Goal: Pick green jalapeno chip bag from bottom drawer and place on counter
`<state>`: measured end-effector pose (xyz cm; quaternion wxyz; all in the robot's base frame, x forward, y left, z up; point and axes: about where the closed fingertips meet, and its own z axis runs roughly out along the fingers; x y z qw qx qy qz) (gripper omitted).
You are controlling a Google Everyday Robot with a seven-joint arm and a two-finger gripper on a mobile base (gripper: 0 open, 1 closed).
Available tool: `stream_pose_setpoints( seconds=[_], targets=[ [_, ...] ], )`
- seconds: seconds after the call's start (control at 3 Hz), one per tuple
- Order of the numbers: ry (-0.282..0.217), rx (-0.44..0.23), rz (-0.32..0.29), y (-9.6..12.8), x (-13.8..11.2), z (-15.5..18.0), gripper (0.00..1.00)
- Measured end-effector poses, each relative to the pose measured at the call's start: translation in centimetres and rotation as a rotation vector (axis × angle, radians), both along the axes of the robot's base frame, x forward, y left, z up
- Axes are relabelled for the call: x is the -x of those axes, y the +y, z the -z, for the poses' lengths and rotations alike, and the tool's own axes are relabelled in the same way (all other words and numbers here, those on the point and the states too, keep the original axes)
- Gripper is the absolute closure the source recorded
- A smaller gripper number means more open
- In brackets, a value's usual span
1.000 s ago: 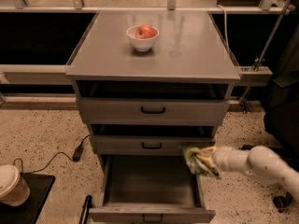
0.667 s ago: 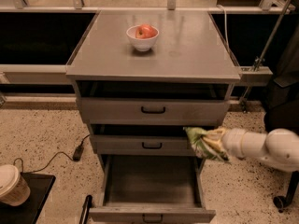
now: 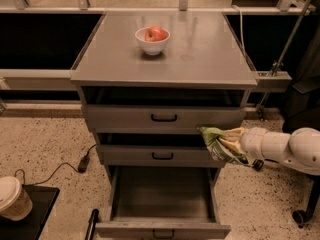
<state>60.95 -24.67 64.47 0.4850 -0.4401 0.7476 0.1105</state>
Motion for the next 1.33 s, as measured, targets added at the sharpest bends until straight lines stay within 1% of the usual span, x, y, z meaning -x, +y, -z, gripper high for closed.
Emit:
stream_pose_setpoints(
  seconds=[0.33,0.67,1.0,1.33],
  targets=[
    [-0.011,-0.015,0.001,0.2,-0.2,-1.0,1.0],
    [-0.135,-0.064,-0.006,-0.6,0.0,-11.8,1.0],
    [-0.325,-0.049,-0.015,-0.9,2.2,-27.5,1.0],
    [-0.373,-0.028,-0.01,-1.1,2.4,-31.1,1.0]
  ],
)
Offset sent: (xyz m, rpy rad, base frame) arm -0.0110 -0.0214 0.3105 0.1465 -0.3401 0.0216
